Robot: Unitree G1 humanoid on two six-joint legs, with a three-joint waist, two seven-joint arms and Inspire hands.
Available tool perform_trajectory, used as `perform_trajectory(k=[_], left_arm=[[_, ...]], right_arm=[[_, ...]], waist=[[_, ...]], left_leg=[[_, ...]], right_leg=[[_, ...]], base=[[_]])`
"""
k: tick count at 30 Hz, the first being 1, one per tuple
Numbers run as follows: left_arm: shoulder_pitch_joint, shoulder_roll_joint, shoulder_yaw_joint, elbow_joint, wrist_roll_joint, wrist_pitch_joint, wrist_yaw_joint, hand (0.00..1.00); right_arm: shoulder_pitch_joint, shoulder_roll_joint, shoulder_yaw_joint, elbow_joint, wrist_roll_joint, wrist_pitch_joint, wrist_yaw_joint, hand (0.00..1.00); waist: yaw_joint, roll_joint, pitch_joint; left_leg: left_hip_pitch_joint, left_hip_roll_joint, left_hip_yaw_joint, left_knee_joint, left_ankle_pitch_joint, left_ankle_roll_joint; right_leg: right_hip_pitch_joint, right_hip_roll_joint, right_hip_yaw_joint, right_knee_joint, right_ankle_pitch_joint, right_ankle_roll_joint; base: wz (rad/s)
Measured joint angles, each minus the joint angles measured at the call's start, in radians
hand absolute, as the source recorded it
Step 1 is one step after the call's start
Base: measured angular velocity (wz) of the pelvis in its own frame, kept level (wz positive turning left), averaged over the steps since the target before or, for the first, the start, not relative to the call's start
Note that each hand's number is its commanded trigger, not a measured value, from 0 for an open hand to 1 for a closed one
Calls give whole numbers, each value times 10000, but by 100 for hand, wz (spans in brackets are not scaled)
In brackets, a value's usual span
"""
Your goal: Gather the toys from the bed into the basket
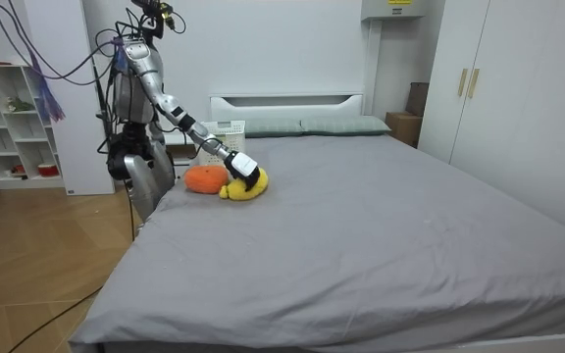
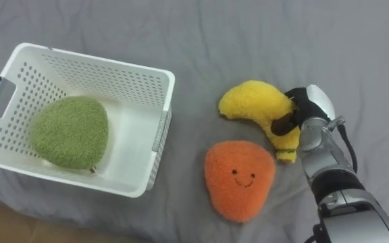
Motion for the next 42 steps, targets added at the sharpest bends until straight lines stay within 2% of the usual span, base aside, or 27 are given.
perform_trajectory(k=[8, 14, 20, 22, 27, 31, 34, 39, 40, 41, 42], left_arm=[[-144, 19, -235, 11, 2, -15, -150, 0], [-145, 14, -228, -48, 10, 2, -160, 0], [-187, 11, -33, -44, 45, 2, -170, 0], [-207, 12, 215, -3, 57, -2, -178, 0], [-188, 5, 275, -27, 18, 1, -176, 0], [80, -8, 308, -8, 26, 12, -177, 0], [412, 12, 328, -6, -3, -6, -175, 0], [949, -9, 582, -108, 53, -6, -169, 0], [1071, -1, 728, -117, 41, -6, -153, 0], [1229, 23, 906, -201, 23, -6, -116, 0], [1332, 22, 989, -265, 29, -6, -94, 0]], right_arm=[[-2, -9, 120, 0, 21, -170, 0, 100], [-47, -66, 102, -6, 160, -208, 8, 100], [-44, -107, 92, -7, 485, -219, 152, 100], [-44, -107, 92, -7, 448, -214, 217, 100], [-44, -109, 90, -11, 415, -207, 223, 100], [-44, -124, 89, -248, 210, -198, 270, 100], [-42, -137, 92, -616, 45, -256, 353, 100], [14, -169, 103, -2128, 109, -312, 548, 100], [153, -169, 102, -2540, 39, -326, 550, 100], [469, -159, 102, -3182, -4, -313, 584, 100], [633, -151, 104, -3539, -26, -312, 619, 100]], waist=[[-16, 100, 3], [88, 198, -36], [249, 279, -85], [206, 287, -90], [92, 347, -127], [-19, 532, -245], [-63, 591, -283], [-75, 421, -396], [-112, 355, -440], [-132, 275, -520], [-131, 240, -547]], left_leg=[[-51, -6, 99, 184, -2, 1], [-257, 5, 233, 331, -18, 22], [-234, -30, 532, 506, -51, 73], [-228, -32, 569, 632, -65, 84], [-193, -4, 646, 897, -104, 83], [29, 67, 680, 1204, -290, 73], [560, 82, 670, 1117, -349, 18], [1192, 110, 697, 654, -287, -100], [1429, 149, 706, 507, -239, -150], [1664, 188, 721, 319, -213, -194], [1797, 200, 717, 218, -202, -211]], right_leg=[[-12, -58, 10, 79, -2, 1], [-390, -93, 162, 414, -8, -11], [-813, -324, 275, 1288, -106, -151], [-827, -371, 237, 1450, -149, -190], [-632, -381, 196, 1387, -269, -245], [-340, -392, 132, 1489, -398, -276], [179, -380, 112, 1477, -515, -276], [700, -326, 7, 1262, -608, -315], [962, -253, -34, 1042, -590, -325], [1252, -189, -150, 822, -589, -325], [1408, -165, -217, 713, -591, -322]], base=[[0], [-6], [-11], [-2], [-1], [-2], [0], [0], [10], [15], [20]])
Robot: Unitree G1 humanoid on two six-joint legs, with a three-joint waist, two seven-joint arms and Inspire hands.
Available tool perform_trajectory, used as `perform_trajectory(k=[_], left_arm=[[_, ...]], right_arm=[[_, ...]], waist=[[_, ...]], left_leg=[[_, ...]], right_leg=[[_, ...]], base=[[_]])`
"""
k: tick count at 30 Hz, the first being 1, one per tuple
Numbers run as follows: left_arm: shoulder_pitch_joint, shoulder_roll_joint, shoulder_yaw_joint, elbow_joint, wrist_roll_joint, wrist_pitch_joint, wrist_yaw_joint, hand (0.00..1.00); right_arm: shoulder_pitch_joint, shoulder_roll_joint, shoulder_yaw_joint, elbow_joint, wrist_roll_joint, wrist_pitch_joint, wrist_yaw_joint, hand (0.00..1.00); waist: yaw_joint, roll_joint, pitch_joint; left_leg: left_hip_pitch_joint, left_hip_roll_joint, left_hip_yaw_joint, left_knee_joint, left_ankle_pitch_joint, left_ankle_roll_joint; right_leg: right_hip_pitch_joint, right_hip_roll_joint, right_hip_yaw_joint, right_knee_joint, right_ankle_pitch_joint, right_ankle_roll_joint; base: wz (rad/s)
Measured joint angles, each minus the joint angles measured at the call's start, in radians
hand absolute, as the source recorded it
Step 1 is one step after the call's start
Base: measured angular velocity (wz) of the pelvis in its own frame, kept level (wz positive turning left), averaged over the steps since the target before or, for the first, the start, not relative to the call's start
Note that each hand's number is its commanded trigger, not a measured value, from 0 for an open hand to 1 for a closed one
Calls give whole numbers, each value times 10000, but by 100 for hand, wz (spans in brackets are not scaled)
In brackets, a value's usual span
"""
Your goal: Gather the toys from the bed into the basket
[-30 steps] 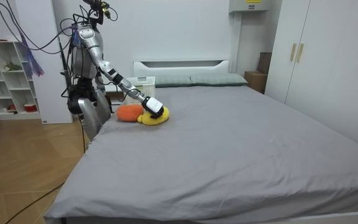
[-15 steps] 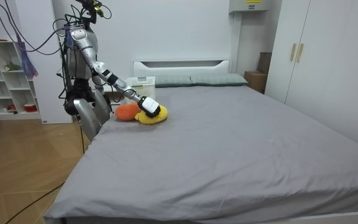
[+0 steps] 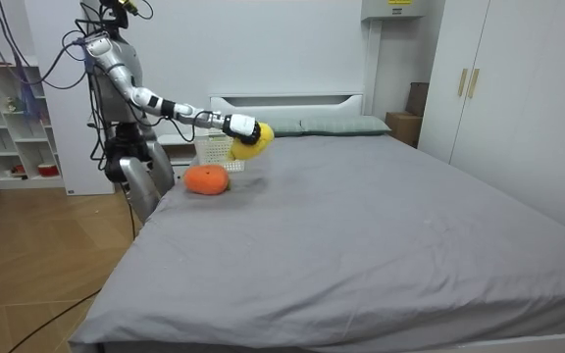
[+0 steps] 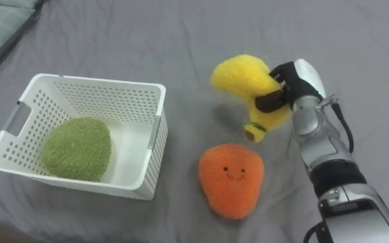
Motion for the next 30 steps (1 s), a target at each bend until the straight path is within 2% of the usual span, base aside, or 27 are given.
perform_trajectory(k=[4, 7, 10, 15, 18, 19, 21, 25, 27, 30], left_arm=[[89, -7, 103, -48, -1, 6, 132, 0], [19, -6, 246, -67, 145, 4, 132, 0], [30, -30, 498, -306, 324, 15, 131, 0], [-26, -108, 772, -475, 747, 23, 120, 0], [-87, -105, 851, -438, 827, 43, 108, 0], [-111, -107, 940, -431, 1017, 88, 83, 0], [-97, -133, 1141, -429, 1201, 234, 71, 0], [-35, -137, 1275, -408, 1205, 257, 64, 0], [-15, -138, 1275, -409, 1217, 271, 59, 0], [18, -127, 1275, -426, 1262, 274, 60, 0]], right_arm=[[308, 43, 166, -2016, 57, 89, 391, 100], [395, 47, 208, -2882, 51, 142, 674, 100], [395, 61, 216, -3877, 41, 371, 928, 100], [395, 148, 220, -5290, -376, 781, 1488, 100], [393, 210, 421, -5856, -417, 956, 1722, 100], [393, 228, 559, -6136, -539, 1122, 1935, 100], [393, 396, 650, -6429, -748, 1252, 2278, 100], [390, 744, 660, -7100, -833, 1640, 2795, 100], [366, 786, 658, -7205, -838, 1643, 2857, 100], [330, 916, 680, -7205, -936, 1736, 3010, 100]], waist=[[-289, -95, -33], [-233, -221, -75], [-220, -326, -78], [-229, -332, -78], [-56, -366, -67], [24, -382, -61], [121, -380, -59], [282, -405, -61], [361, -437, -59], [423, -522, -13]], left_leg=[[584, 76, -48, -374, 38, -61], [918, 96, -38, -568, 41, -67], [1103, 113, -34, -699, 42, -68], [1435, 135, -66, -931, 40, -68], [1556, 127, -39, -1042, 35, -63], [1559, 128, -36, -1076, 34, -63], [1617, 128, -39, -1121, 37, -62], [1621, 113, -245, -1126, 38, -62], [1613, 107, -321, -1126, 38, -63], [1615, 92, -469, -1126, 40, -65]], right_leg=[[828, 144, -345, -670, 46, 41], [1250, 254, -352, -973, 109, 100], [1530, 341, -360, -1283, 218, 138], [2001, 461, -430, -1825, 456, 211], [2048, 461, -449, -1813, 471, 227], [2035, 467, -452, -1812, 480, 222], [2075, 475, -454, -1817, 492, 222], [2177, 461, -654, -1821, 491, 223], [2232, 461, -749, -1882, 494, 228], [2349, 463, -887, -1969, 500, 238]], base=[[16], [3], [-1], [0], [-1], [0], [0], [13], [13], [14]])
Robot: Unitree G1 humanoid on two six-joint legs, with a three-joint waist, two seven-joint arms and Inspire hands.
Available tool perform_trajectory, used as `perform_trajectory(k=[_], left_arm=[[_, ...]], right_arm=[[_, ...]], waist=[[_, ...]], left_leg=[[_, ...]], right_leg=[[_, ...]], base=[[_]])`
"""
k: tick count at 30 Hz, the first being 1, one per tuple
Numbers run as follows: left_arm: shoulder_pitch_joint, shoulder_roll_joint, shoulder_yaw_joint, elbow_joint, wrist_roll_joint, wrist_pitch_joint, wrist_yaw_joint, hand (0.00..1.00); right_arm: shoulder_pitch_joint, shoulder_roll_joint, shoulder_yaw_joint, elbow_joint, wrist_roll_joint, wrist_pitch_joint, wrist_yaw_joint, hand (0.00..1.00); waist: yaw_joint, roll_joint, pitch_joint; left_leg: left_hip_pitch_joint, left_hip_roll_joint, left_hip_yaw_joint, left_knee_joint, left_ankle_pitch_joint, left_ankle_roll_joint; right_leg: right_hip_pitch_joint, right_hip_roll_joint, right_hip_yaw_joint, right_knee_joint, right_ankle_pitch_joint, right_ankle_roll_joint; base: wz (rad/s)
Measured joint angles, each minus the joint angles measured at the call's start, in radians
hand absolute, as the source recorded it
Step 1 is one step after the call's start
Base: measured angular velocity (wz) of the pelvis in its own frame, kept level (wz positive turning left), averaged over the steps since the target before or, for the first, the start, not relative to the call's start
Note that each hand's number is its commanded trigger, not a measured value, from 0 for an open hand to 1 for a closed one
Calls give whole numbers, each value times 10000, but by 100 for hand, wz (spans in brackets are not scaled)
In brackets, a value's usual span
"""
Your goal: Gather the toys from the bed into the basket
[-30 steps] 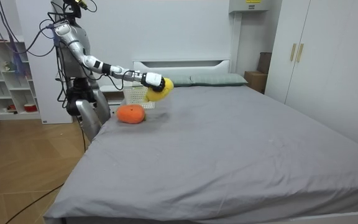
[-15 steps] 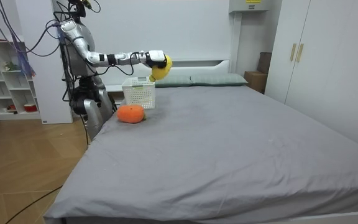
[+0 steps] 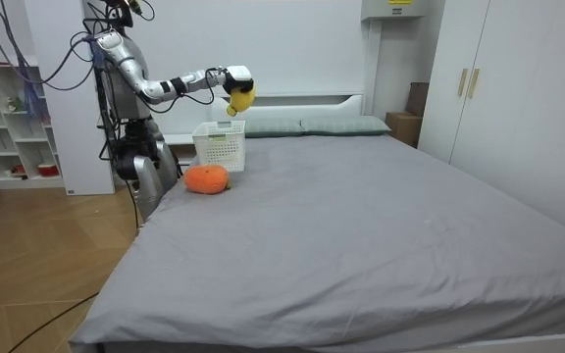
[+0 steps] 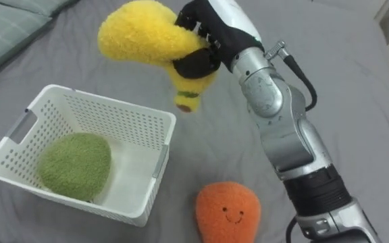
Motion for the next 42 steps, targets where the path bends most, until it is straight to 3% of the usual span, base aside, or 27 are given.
perform_trajectory(k=[4, 12, 13, 14, 15, 16, 19, 25, 31, 36, 42], left_arm=[[-5, 0, -5, -32, 4, 22, 43, 0], [-107, -14, 31, -89, 321, 170, 74, 0], [-196, -20, 65, -3, 314, 172, 75, 0], [-265, -57, 227, 13, 341, 185, 76, 0], [-283, -75, 311, 14, 392, 189, 79, 0], [-310, -101, 431, 13, 416, 213, 76, 0], [-377, -196, 714, 8, 441, 385, 27, 0], [-309, -212, 788, -124, 723, 561, 43, 0], [-130, -227, 781, -240, 725, 555, 90, 0], [-107, -235, 765, -237, 741, 554, 91, 0], [-41, -267, 775, -249, 1078, 555, 33, 0]], right_arm=[[-2, 64, 459, 4, -20, 356, 199, 100], [-20, 457, 1021, 188, -91, 483, 468, 100], [-18, 459, 1122, 253, -91, 523, 549, 91], [-17, 460, 1202, 268, -128, 570, 617, 62], [-18, 460, 1253, 268, -177, 573, 649, 7], [-18, 461, 1341, 268, -229, 596, 680, 0], [-17, 472, 1452, 269, -289, 760, 749, 0], [-18, 484, 1487, 924, -596, 777, 748, 0], [339, 703, 1466, 1208, -687, 911, 748, 0], [912, 729, 1466, 1213, -679, 846, 747, 0], [998, 713, 1421, 1214, -688, 846, 732, 0]], waist=[[250, -61, 24], [601, -165, 34], [717, -226, 42], [814, -292, 68], [841, -334, 85], [948, -406, 99], [1075, -515, 76], [1258, -511, 83], [1051, -319, 207], [1042, -223, 181], [929, -160, 151]], left_leg=[[33, -9, -20, -8, 0, -1], [79, -50, -284, -21, 4, -6], [72, -58, -333, -20, 9, -11], [43, -70, -396, -17, 18, -14], [22, -82, -443, -17, 24, -17], [-14, -96, -500, -10, 27, -16], [-116, -133, -672, 23, 41, 4], [-111, -210, -939, 105, 54, 25], [-123, -249, -1101, 164, 41, 42], [-123, -285, -1142, 205, 61, 68], [-81, -297, -1175, 243, 71, 79]], right_leg=[[85, 25, 17, -148, 26, 34], [302, 45, -131, -307, 34, 41], [317, 44, -164, -322, 34, 41], [318, 34, -231, -326, 34, 41], [315, 26, -261, -326, 34, 42], [302, 18, -309, -330, 33, 43], [308, -7, -481, -364, 52, 77], [511, -5, -583, -531, 90, 130], [656, -24, -671, -511, 94, 138], [644, -22, -731, -505, 98, 144], [710, -20, -755, -518, 104, 155]], base=[[0], [7], [12], [13], [14], [16], [16], [13], [7], [2], [0]])
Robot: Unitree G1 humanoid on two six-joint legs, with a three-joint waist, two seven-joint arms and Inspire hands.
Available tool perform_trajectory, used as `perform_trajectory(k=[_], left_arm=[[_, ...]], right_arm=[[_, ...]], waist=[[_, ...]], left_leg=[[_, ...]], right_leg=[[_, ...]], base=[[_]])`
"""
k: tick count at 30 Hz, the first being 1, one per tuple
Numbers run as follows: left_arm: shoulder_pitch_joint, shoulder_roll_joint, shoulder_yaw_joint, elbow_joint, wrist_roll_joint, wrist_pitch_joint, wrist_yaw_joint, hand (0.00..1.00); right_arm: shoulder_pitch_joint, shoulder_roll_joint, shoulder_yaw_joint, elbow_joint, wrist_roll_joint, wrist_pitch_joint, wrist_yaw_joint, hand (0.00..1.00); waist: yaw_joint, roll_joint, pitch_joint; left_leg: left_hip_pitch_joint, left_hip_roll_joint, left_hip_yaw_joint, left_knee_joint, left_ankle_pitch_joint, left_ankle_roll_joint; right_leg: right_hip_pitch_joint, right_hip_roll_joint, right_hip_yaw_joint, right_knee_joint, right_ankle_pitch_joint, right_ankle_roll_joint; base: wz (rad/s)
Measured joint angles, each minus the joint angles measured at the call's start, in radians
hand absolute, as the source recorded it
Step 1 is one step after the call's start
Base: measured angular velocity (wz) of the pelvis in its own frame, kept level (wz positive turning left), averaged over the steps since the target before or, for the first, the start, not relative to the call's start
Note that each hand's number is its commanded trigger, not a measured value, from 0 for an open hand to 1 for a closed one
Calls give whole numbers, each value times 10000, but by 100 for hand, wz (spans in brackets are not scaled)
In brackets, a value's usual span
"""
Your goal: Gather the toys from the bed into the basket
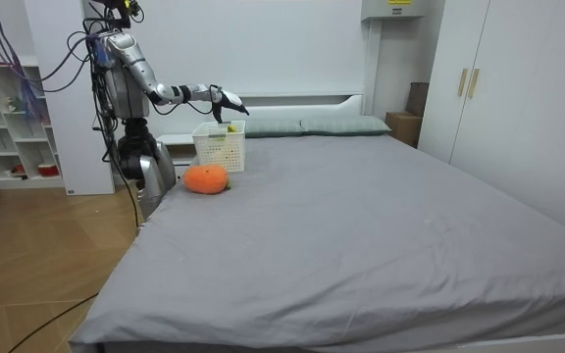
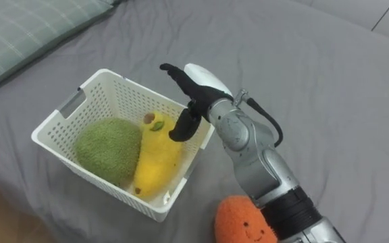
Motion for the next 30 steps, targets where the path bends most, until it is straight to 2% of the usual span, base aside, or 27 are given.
perform_trajectory(k=[6, 8, 15, 18, 20, 24, 27, 28, 30], left_arm=[[120, 3, 2, -162, 15, 5, -12, 0], [203, 2, 6, -165, 13, 5, -10, 0], [270, -23, 5, -154, 7, 0, 52, 0], [306, -27, 9, -155, 3, 0, 87, 0], [329, -20, 49, -155, 10, -6, 78, 0], [399, -26, 320, -171, 111, -9, 63, 0], [546, -9, 347, -198, 106, -9, 78, 0], [563, 12, 346, -196, 106, -9, 78, 0], [629, -22, 346, -145, -5, -67, 75, 0]], right_arm=[[14, -139, 0, 171, -2, -39, -37, 0], [59, -139, 0, 170, -1, -66, -37, 0], [177, -380, -214, 170, 10, -163, -166, 0], [181, -445, -675, 170, 204, -354, -422, 0], [275, -446, -1299, 170, 718, -558, -714, 0], [751, -478, -2151, 177, 1524, -653, -1114, 0], [1330, -499, -2445, 423, 1858, -725, -1289, 0], [1515, -498, -2550, 641, 2080, -726, -1393, 0], [1993, -494, -2848, 947, 2332, -773, -1654, 0]], waist=[[-68, -3, -29], [-149, 2, -92], [-251, 90, -128], [-338, 95, -134], [-457, 76, -146], [-670, 14, -189], [-909, 58, -177], [-1108, 76, -165], [-1348, 205, -123]], left_leg=[[90, -1, -2, -54, -3, 3], [132, -2, 11, -57, 1, 7], [276, -1, 18, -59, 5, 10], [336, 7, 50, -59, 7, 13], [353, 8, 85, -77, 16, 19], [411, 34, 229, -72, 16, 20], [502, 47, 374, -136, 6, 32], [491, 39, 374, -136, 6, 33], [513, 36, 430, -164, -21, 66]], right_leg=[[136, -4, -9, 17, 0, 1], [167, -6, -6, 24, 0, 2], [295, -12, 2, 25, 1, 3], [286, -22, 54, 34, 1, 3], [290, -58, 62, 37, 1, 3], [285, -64, 113, 28, 5, 10], [291, -66, 240, 44, 17, 24], [301, -72, 243, 48, 19, 27], [356, -74, 240, 39, 30, 47]], base=[[0], [0], [0], [-2], [-2], [-6], [-15], [0], [-2]])
